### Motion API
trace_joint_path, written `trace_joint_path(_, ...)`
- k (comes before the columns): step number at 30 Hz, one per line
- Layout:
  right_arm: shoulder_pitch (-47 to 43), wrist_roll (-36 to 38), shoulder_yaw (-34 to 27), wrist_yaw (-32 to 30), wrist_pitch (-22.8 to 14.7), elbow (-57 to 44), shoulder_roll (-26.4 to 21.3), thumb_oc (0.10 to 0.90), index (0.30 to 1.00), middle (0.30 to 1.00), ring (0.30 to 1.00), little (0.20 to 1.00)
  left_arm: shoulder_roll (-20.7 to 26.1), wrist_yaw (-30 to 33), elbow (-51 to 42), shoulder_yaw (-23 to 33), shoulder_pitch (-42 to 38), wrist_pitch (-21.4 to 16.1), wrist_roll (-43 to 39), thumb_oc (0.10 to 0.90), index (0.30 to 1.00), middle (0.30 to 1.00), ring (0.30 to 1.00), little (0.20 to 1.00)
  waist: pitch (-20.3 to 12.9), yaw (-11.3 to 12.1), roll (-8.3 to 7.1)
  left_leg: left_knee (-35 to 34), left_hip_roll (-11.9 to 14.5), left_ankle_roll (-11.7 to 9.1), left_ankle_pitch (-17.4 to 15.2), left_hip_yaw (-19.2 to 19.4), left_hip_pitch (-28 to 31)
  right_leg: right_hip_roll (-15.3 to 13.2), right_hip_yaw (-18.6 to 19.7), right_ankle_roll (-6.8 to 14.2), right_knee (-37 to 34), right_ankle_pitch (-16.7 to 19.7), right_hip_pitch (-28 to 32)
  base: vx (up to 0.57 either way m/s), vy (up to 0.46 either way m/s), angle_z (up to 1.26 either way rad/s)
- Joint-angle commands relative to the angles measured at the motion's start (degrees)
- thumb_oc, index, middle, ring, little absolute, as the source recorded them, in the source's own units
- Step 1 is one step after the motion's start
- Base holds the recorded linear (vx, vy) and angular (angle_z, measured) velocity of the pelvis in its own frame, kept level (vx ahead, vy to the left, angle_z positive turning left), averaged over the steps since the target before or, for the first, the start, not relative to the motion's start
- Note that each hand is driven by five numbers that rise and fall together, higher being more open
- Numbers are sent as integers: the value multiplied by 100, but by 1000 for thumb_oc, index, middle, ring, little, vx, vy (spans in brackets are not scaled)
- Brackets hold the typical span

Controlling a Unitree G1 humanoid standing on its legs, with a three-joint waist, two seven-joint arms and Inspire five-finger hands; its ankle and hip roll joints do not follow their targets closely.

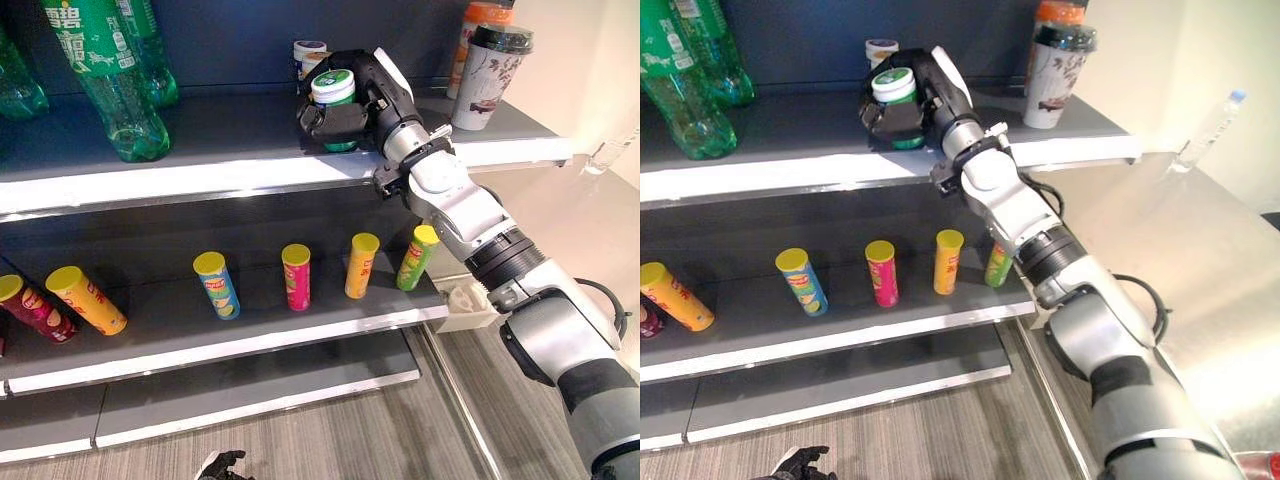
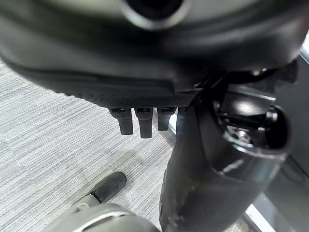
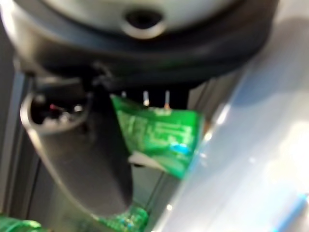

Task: Put the goods on the table back onto the shelves and tidy them up.

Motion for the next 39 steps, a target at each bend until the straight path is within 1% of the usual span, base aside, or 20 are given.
trace_joint_path(1, -845, -153, -296, -223, -367, 144, -166, 400, 300, 300, 300, 300, 197, -90, 507, -286, 166, 131, 35, 800, 900, 900, 900, 900, -96, 184, -146, 10, -489, 379, -554, -295, 130, -86, 289, 97, 867, 698, -206, 0, 0, 0)
trace_joint_path(6, -805, -197, -299, -218, -351, 153, -163, 400, 300, 300, 300, 300, 200, -82, 500, -290, 147, 136, 52, 800, 900, 900, 900, 900, -91, 181, -131, 10, -488, 381, -562, -284, 134, -81, 275, 95, 863, 682, -217, 0, 0, 0)
trace_joint_path(7, -803, -249, -290, -220, -334, 151, -172, 488, 432, 432, 432, 432, 200, -79, 501, -286, 152, 139, 57, 800, 900, 900, 900, 900, -96, 182, -130, 10, -490, 382, -564, -279, 139, -79, 277, 92, 859, 680, -212, 0, 0, 0)
trace_joint_path(8, -807, -299, -299, -225, -320, 164, -174, 488, 432, 432, 432, 432, 201, -77, 501, -287, 155, 139, 56, 800, 900, 900, 900, 900, -95, 181, -130, 10, -491, 383, -566, -280, 141, -78, 278, 90, 857, 682, -209, 0, 0, 0)
trace_joint_path(9, -817, -335, -300, -228, -310, 182, -176, 649, 674, 674, 674, 674, 202, -76, 500, -281, 154, 137, 52, 800, 900, 900, 900, 900, -95, 180, -130, 10, -488, 384, -566, -277, 144, -78, 282, 90, 858, 683, -210, 0, 0, 0)
trace_joint_path(10, -885, -411, -291, -246, -299, 233, -161, 778, 867, 867, 867, 867, 200, -69, 497, -280, 144, 139, 46, 800, 900, 900, 900, 900, -93, 176, -132, 10, -486, 388, -565, -275, 152, -75, 287, 87, 861, 683, -211, 0, 0, 0)
trace_joint_path(11, -887, -411, -290, -246, -300, 234, -159, 800, 900, 900, 900, 900, 200, -69, 497, -279, 143, 139, 46, 800, 900, 900, 900, 900, -92, 176, -132, 10, -486, 389, -565, -275, 153, -75, 287, 87, 861, 683, -210, 0, 0, 0)
trace_joint_path(21, -1054, -747, -355, -377, -302, 364, -155, 800, 900, 900, 900, 900, 223, -49, 521, -251, 121, 130, 29, 800, 900, 900, 900, 900, -107, 153, -125, 10, -461, 386, -569, -268, 168, -59, 296, 87, 865, 670, -212, 0, 0, 0)
trace_joint_path(31, -1016, -909, -451, -476, -331, 70, -292, 800, 900, 900, 900, 900, 234, -3, 517, -207, 108, 138, 65, 800, 900, 900, 900, 900, -89, 134, -101, 10, -456, 385, -579, -260, 188, -52, 297, 87, 879, 646, -219, 0, 0, 0)
trace_joint_path(32, -1000, -975, -506, -529, -363, -163, -402, 800, 900, 900, 900, 900, 237, 29, 513, -193, 76, 138, 77, 800, 900, 900, 900, 900, -94, 110, -93, 10, -448, 383, -588, -240, 201, -59, 292, 93, 883, 641, -220, 0, 0, 0)
trace_joint_path(39, -978, -1018, -581, -615, -405, -445, -588, 800, 900, 900, 900, 900, 239, 56, 521, -176, 39, 145, 87, 800, 900, 900, 900, 900, -86, 81, -87, 10, -432, 375, -597, -218, 234, -52, 314, 91, 889, 626, -208, 2, -5, -1)
